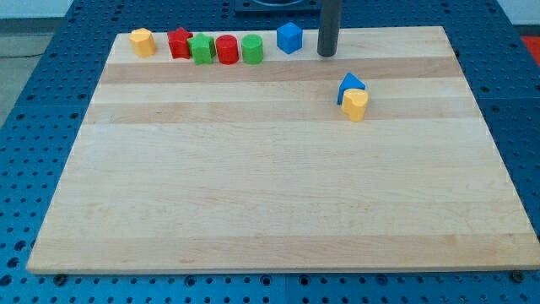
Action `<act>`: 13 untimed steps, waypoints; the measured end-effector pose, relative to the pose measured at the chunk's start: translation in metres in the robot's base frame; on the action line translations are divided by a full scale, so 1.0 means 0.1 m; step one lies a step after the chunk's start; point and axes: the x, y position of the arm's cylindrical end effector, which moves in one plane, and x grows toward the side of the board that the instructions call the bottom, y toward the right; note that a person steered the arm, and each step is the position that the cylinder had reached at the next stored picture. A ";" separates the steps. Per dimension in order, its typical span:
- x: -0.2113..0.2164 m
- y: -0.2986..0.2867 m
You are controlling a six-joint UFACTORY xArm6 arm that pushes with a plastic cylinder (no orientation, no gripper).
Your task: Move the blue cube to the top right of the green circle
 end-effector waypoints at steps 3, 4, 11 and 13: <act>0.53 -1.33; 0.65 -2.16; 0.09 -2.00; 0.11 -1.92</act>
